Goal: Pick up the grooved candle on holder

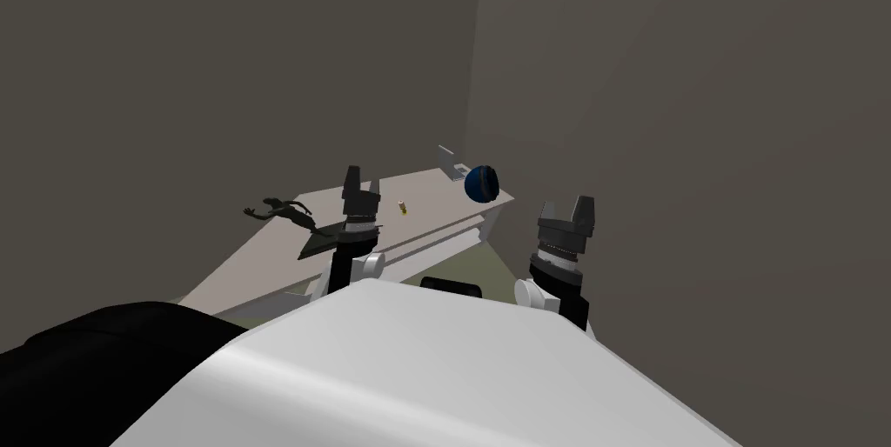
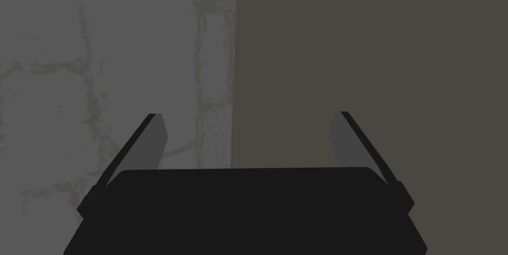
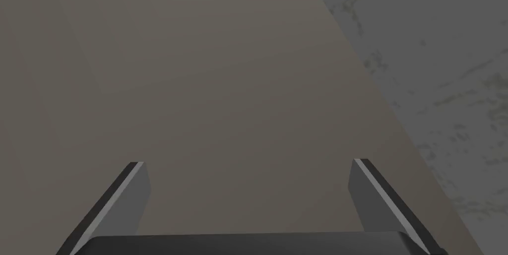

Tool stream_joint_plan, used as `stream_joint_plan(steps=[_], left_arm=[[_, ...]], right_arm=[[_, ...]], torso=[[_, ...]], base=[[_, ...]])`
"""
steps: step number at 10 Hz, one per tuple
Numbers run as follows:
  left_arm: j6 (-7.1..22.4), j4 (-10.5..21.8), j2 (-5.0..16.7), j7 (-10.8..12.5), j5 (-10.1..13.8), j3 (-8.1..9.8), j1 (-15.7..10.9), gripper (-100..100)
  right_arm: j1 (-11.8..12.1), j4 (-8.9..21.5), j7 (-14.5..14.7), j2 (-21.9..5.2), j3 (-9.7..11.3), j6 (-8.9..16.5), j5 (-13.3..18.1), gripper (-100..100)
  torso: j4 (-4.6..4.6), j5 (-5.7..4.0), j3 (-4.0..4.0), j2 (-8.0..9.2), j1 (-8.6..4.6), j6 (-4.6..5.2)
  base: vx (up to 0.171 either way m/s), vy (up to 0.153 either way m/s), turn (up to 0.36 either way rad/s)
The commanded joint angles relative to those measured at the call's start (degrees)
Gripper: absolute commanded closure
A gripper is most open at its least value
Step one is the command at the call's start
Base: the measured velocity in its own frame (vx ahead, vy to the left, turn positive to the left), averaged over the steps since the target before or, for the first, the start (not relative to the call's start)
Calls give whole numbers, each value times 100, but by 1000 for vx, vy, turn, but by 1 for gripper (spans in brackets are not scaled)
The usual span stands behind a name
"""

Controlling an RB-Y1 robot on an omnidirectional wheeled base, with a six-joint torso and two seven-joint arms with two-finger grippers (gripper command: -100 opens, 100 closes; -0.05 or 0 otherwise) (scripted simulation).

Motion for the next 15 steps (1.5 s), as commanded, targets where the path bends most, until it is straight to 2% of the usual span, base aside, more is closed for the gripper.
stream_joint_plan(steps=[1, 3, 6, 15], left_arm=[[5, 96, 197, -25, -19, 0, -37, -100], [18, 317, 444, -84, -64, -1, -124, -100], [36, 642, 618, -168, -130, -6, -256, -100], [119, 2056, 827, -455, -349, 71, -811, -100]], right_arm=[[0, 0, 0, 0, 0, 0, 0, 0], [0, 0, 0, 0, 0, 0, 0, 0], [-1, 0, 0, 0, 0, 0, 0, 0], [-1, 0, 0, 0, 0, 0, 0, 0]], torso=[[0, 0, 0, 0, 0, 0], [2, 2, 6, 10, 9, 0], [6, 5, 16, 28, 19, 0], [5, 4, 13, 21, 18, 0]], base=[[-17, 8, -13], [-50, 28, -21], [-73, 43, -30], [-67, 39, -45]])
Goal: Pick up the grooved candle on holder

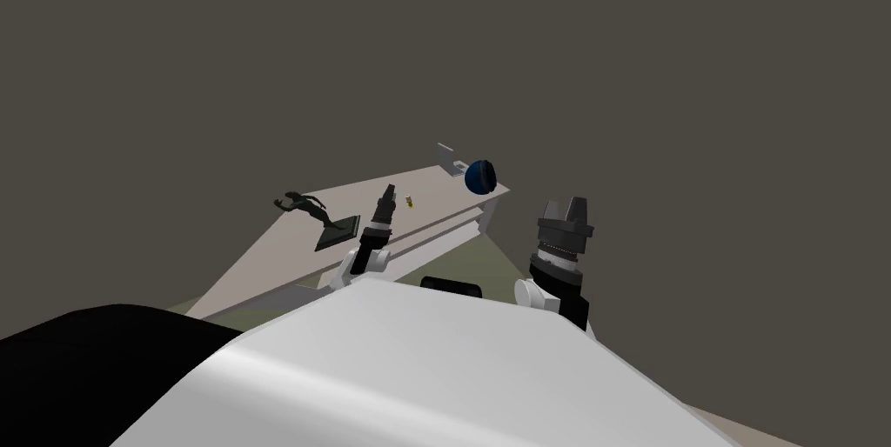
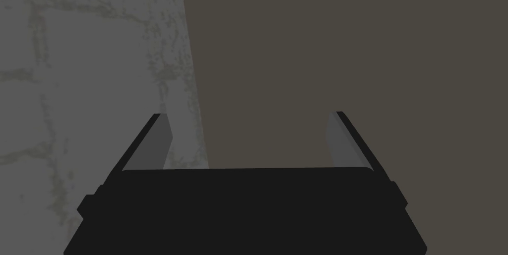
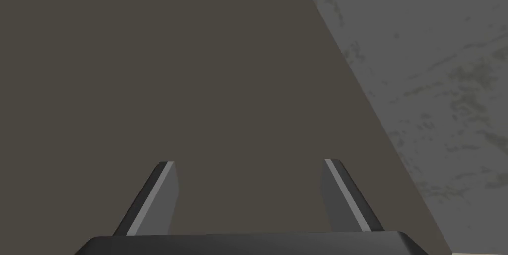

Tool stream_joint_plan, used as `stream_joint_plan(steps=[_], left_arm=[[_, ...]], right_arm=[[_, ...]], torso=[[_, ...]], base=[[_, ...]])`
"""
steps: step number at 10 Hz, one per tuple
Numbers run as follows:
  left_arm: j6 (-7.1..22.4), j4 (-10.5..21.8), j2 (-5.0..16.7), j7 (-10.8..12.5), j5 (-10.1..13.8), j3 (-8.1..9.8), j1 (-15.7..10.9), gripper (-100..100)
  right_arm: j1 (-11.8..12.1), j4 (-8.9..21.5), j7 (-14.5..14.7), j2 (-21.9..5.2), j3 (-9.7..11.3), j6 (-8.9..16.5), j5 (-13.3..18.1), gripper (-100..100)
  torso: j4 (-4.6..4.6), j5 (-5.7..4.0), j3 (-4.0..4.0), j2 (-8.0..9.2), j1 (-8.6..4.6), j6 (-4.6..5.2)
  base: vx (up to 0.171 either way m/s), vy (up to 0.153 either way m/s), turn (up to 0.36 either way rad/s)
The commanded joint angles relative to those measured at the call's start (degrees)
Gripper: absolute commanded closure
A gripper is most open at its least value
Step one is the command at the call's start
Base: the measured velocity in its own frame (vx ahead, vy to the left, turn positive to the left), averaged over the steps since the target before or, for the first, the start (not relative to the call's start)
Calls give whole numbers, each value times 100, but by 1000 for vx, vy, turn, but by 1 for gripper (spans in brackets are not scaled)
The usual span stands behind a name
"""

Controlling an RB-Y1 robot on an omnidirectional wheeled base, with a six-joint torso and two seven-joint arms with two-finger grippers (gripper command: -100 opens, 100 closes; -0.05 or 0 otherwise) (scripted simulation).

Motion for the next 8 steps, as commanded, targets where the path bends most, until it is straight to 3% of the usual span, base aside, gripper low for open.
stream_joint_plan(steps=[1, 8], left_arm=[[18, 180, 22, -6, -5, 33, -82, -100], [72, 1208, 59, -117, -79, 191, -426, -100]], right_arm=[[0, 0, 0, 0, 0, 0, 0, 0], [1, 0, 0, 0, 0, 0, 0, 0]], torso=[[0, 0, 0, 0, 0, 0], [-3, -2, -9, -17, -7, -1]], base=[[-35, 27, -25], [-16, 21, -53]])
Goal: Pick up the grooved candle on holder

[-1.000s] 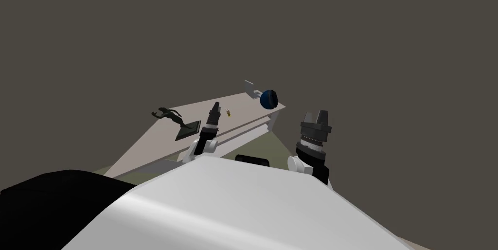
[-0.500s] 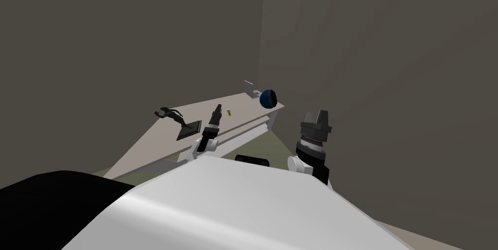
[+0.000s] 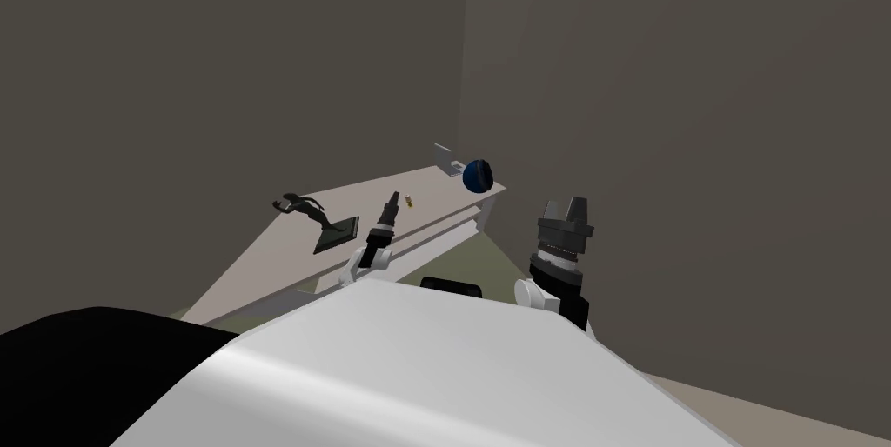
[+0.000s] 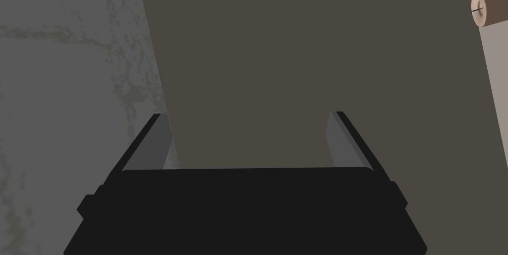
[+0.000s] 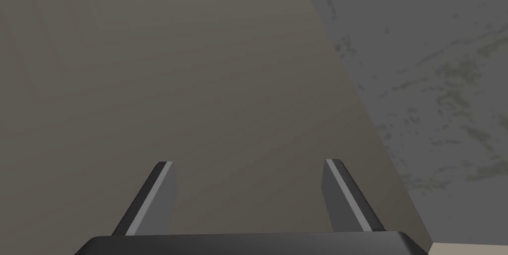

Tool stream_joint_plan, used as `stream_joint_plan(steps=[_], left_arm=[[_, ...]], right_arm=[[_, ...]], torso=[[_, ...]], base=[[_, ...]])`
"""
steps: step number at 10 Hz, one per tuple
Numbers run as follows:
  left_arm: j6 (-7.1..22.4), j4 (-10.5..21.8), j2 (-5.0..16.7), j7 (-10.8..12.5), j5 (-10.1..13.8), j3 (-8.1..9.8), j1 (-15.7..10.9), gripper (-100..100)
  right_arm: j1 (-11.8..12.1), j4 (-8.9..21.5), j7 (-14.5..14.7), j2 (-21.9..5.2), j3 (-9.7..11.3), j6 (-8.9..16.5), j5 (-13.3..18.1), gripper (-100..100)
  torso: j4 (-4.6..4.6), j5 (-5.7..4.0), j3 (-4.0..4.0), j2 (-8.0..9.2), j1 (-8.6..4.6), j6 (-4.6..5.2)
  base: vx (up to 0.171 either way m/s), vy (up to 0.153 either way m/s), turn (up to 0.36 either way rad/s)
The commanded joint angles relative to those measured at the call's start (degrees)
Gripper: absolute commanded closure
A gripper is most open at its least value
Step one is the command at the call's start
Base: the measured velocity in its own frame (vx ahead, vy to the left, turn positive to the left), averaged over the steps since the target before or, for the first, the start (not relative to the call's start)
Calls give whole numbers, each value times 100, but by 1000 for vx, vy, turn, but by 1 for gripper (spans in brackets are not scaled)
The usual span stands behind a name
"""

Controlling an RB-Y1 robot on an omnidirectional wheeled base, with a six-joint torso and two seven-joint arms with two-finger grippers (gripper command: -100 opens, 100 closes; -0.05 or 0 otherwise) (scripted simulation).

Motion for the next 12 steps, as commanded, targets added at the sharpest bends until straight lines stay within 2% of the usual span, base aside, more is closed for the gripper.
stream_joint_plan(steps=[1, 5, 6, 8, 10, 11, 12], left_arm=[[55, 260, 32, -12, -9, 60, -82, -100], [84, 873, 87, -40, -18, 201, -271, -100], [84, 883, 87, -40, -18, 201, -271, -100], [102, 1215, 141, -47, -14, 304, -387, -100], [110, 1470, 173, -47, -8, 358, -440, -100], [110, 1470, 173, -47, -8, 358, -440, -100], [118, 1653, 207, -45, -1, 412, -490, -100]], right_arm=[[0, 0, 0, 0, 0, 0, 0, 0], [1, 0, 0, 0, 0, 0, 0, 0], [0, 0, 0, 0, 0, 0, 0, 0], [0, 0, 0, 0, 0, 0, 0, 0], [1, 0, 0, 0, 0, 0, 0, 0], [1, 0, 0, 0, 0, 0, 0, 0], [1, 0, 0, 0, 0, 0, 0, 0]], torso=[[0, 0, 0, 0, 0, 0], [-2, 0, -6, -10, 1, -2], [-2, -1, -6, -11, -2, -1], [-2, -1, -6, -11, -5, 0], [-3, -1, -9, -15, -2, -2], [-3, -1, -8, -13, -3, -1], [-2, -1, -7, -12, -4, -2]], base=[[-2, 19, -93], [14, 20, -69], [13, 7, -32], [26, 10, -87], [24, 12, -45], [17, 8, -33], [23, 10, -48]])
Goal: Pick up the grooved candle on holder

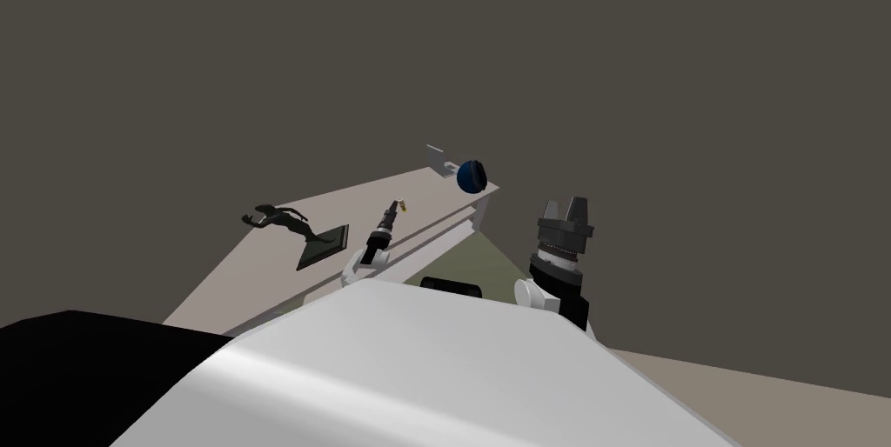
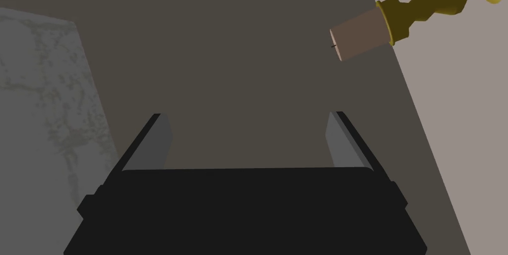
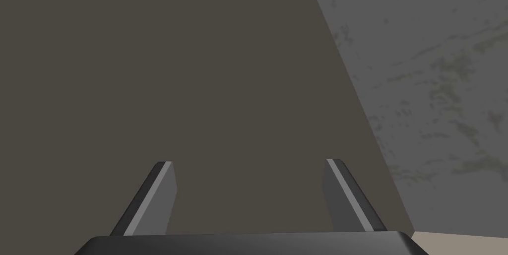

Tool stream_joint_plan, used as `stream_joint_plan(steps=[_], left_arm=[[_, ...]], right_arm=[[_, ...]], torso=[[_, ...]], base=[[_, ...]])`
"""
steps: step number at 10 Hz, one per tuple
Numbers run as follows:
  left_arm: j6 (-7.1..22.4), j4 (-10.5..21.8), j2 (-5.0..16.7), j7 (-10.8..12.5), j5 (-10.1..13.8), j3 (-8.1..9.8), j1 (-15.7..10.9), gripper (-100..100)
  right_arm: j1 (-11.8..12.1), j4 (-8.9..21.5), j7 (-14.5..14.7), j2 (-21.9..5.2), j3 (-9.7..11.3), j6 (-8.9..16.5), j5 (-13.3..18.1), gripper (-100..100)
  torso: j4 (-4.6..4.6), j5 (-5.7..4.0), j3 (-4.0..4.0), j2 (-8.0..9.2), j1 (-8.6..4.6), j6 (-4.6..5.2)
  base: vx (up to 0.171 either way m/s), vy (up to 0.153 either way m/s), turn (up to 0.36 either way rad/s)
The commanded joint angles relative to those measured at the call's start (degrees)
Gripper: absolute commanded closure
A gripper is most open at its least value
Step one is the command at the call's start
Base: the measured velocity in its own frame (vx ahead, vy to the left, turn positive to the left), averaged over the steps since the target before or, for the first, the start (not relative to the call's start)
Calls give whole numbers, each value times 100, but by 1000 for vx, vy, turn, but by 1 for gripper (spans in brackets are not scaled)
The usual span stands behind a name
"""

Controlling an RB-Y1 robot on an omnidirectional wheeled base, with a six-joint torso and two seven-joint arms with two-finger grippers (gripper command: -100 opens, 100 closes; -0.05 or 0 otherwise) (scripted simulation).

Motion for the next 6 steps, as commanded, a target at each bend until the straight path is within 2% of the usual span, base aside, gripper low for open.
stream_joint_plan(steps=[1, 6], left_arm=[[-39, 159, 8, -10, 2, 33, -47, -100], [-7, 938, 174, 18, 49, 291, -249, -100]], right_arm=[[0, 0, 0, 0, 0, 0, 0, 0], [0, 0, 0, 0, 0, 0, 0, 0]], torso=[[0, 0, 0, 0, 0, 0], [-3, 0, -8, -13, 2, 0]], base=[[23, 8, -34], [49, 14, -83]])
